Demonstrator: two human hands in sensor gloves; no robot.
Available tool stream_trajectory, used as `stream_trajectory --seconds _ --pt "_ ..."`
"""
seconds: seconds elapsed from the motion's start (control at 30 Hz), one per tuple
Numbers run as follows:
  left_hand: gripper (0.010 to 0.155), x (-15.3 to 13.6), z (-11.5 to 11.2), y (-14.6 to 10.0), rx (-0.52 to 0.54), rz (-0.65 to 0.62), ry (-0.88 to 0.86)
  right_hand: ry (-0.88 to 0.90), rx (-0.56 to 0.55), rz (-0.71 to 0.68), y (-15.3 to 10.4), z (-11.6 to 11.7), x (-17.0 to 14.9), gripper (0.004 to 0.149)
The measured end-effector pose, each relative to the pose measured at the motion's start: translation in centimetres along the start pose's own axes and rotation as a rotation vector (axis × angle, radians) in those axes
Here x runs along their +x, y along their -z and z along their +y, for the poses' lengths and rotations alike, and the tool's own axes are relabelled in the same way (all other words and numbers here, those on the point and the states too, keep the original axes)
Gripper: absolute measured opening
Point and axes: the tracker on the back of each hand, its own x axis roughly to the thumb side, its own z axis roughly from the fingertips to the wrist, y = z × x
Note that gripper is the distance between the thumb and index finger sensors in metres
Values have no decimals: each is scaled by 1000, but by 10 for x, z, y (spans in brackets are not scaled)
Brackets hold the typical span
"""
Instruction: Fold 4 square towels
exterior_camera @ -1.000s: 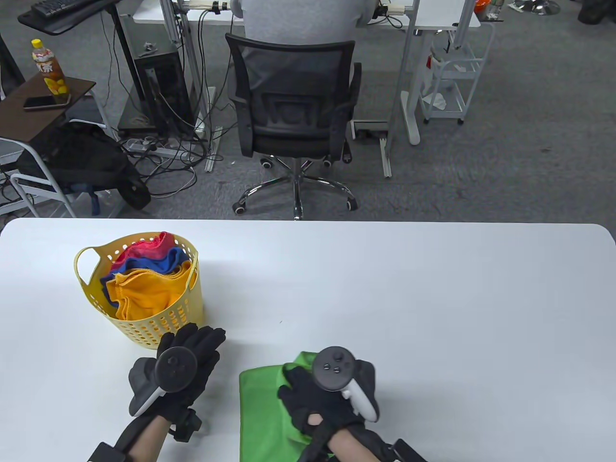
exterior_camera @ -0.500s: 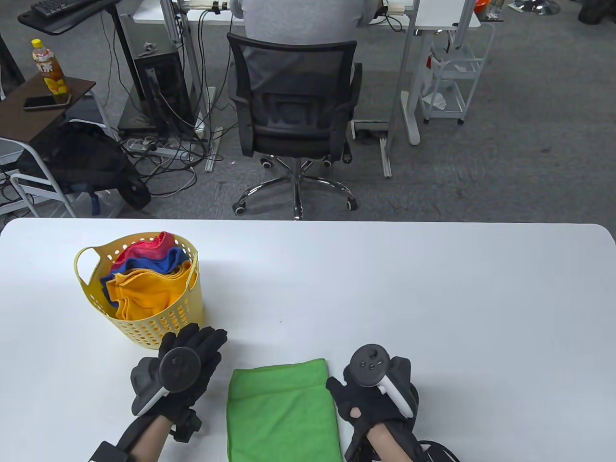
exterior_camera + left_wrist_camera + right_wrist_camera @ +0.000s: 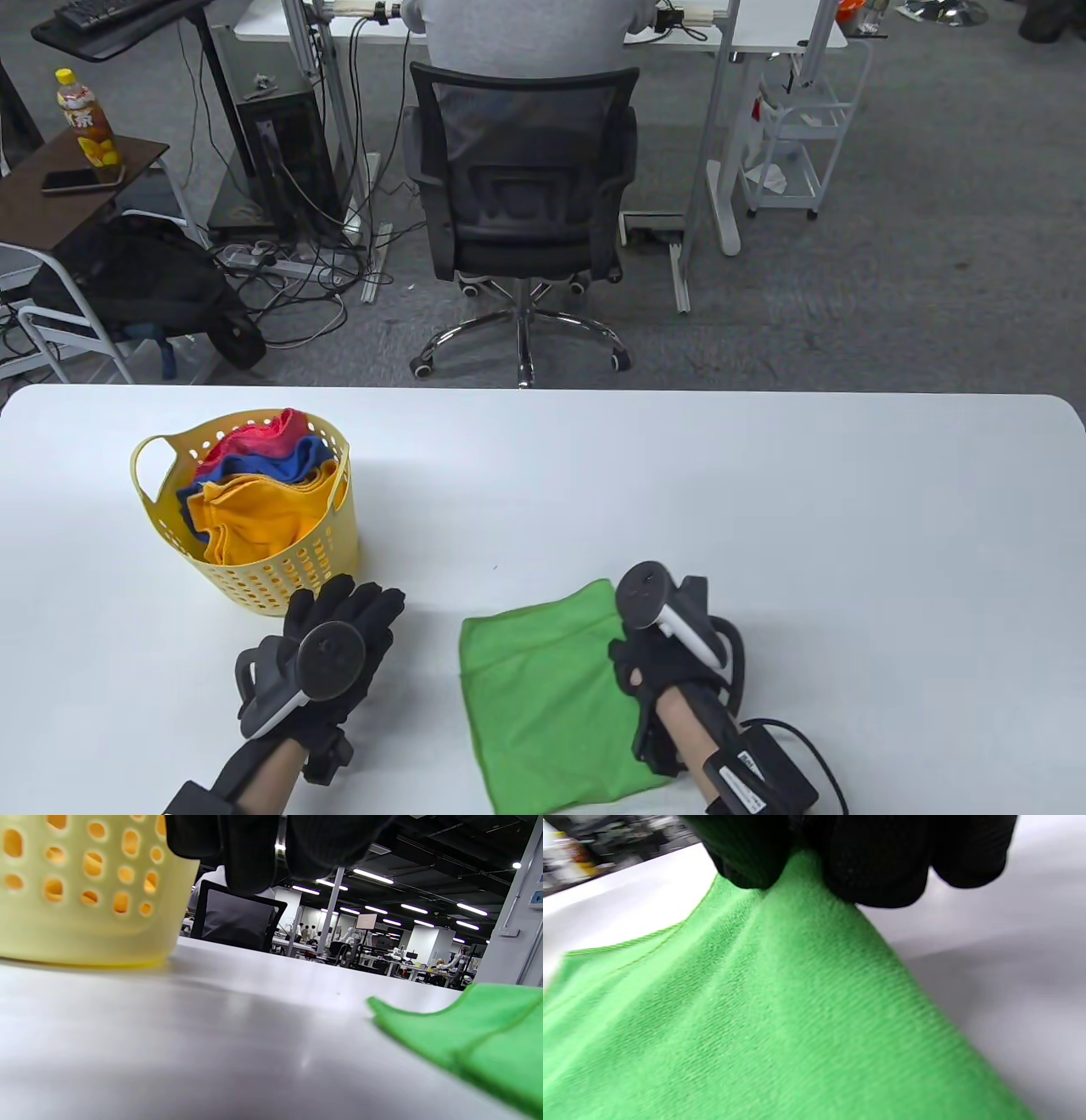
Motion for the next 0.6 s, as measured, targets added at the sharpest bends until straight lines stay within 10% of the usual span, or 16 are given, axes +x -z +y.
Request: stream_trajectory --seconds 0.27,0.6 --pt "52 0 -12 5 -49 14 49 36 -211 383 49 -46 -126 43" --pt "53 18 -23 2 -78 -42 116 -23 -280 497 64 -40 -166 43"
